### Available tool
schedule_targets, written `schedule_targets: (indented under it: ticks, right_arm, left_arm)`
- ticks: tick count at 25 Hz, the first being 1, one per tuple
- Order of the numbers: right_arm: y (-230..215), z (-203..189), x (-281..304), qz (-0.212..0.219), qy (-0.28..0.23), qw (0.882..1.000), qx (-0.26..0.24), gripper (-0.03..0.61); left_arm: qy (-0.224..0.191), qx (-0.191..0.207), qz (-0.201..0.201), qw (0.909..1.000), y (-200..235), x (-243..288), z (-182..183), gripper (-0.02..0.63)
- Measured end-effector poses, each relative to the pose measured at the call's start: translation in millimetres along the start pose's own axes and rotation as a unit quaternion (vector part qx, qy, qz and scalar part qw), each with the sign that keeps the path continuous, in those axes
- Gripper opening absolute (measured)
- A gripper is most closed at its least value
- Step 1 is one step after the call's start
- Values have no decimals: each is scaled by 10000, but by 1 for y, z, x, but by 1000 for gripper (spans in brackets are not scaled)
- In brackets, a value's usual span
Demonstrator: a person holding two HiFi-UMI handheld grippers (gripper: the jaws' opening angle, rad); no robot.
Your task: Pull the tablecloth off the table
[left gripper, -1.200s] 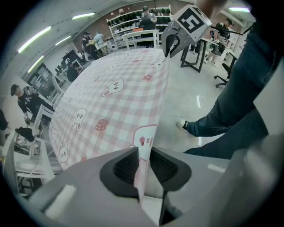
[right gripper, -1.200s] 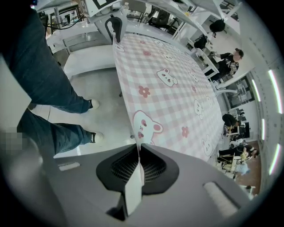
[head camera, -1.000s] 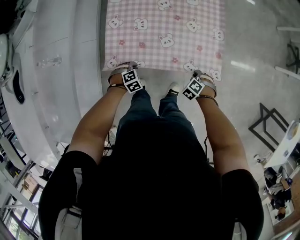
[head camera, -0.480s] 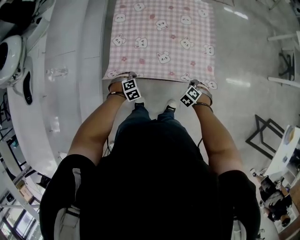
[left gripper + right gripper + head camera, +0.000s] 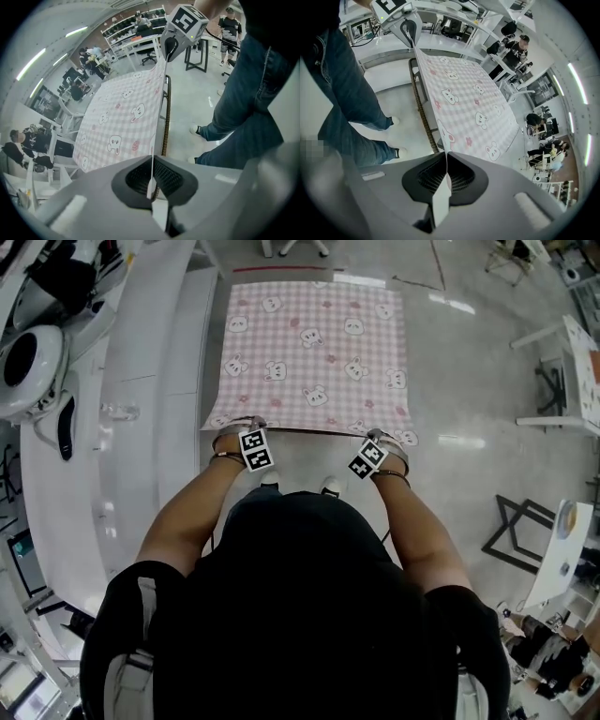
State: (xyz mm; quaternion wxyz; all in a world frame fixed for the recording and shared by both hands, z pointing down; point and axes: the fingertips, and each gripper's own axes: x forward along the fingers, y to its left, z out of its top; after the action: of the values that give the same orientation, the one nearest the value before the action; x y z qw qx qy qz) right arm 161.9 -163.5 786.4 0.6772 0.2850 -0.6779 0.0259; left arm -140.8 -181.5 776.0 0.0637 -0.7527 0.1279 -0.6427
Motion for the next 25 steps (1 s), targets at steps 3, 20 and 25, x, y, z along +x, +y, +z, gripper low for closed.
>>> schedule_targets:
  ticks: [3,20,25]
  right_arm:
    - [5,1,-7,-19,-40,10000,-47,29]
    - [31,-14,-22,180,-427,9985,-277,29]
    - [52,-28,-19,350,-530,9972,-395,29]
  left_arm:
    - [4,-29,18,10000,-4,-7,-3,2]
    - [190,-653,146,9976,-34,-39,1,2]
    - [392,-801,92,9960,-59,-45,5,2]
